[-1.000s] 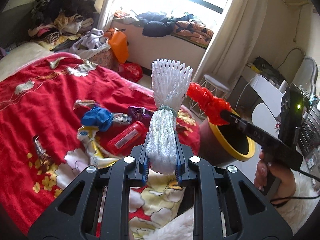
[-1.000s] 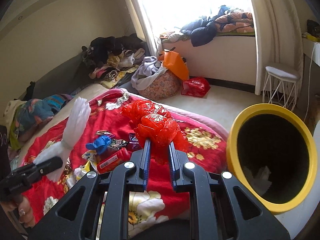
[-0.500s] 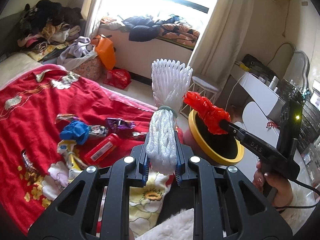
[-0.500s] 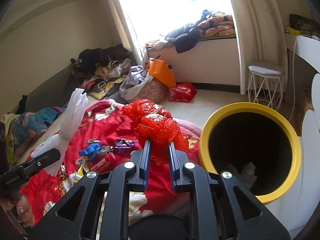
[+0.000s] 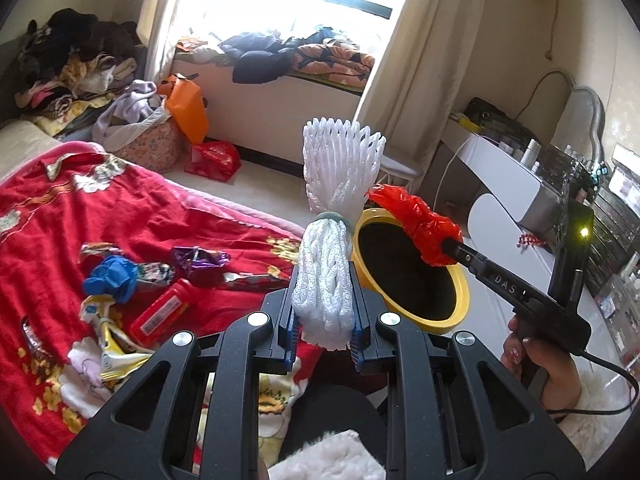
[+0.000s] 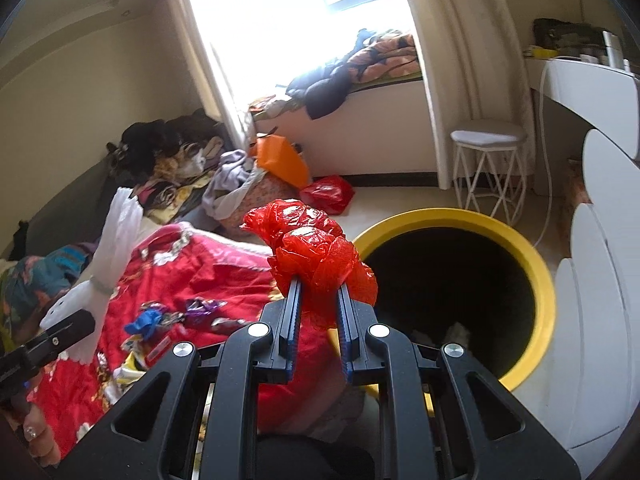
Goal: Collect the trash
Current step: 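Carry the foam net and red bag over the yellow bin and release both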
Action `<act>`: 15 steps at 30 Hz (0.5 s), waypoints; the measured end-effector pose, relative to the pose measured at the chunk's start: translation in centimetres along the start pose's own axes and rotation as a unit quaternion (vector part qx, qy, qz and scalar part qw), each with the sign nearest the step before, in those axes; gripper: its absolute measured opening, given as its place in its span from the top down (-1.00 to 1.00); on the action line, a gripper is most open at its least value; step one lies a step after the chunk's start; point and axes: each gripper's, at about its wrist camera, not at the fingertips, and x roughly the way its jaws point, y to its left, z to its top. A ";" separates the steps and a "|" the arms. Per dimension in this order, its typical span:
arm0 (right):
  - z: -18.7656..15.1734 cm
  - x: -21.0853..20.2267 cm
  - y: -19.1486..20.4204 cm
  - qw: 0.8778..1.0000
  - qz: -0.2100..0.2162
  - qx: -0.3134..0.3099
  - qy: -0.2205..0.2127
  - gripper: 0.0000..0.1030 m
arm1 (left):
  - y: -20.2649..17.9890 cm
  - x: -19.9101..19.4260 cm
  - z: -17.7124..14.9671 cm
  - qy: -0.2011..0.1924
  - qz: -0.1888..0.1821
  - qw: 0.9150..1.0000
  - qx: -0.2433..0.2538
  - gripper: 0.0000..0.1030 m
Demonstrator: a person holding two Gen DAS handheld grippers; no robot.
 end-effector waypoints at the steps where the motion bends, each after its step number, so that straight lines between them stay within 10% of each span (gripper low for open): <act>1: 0.0 -0.1 -0.2 1.000 -0.004 0.002 -0.002 0.69 | -0.2 0.1 0.0 0.001 -0.001 1.000 0.002 0.71; 15: 0.2 -1.1 -5.7 0.996 -0.063 0.054 -0.020 0.69 | -3.6 3.3 0.1 0.022 -0.024 0.999 0.029 0.71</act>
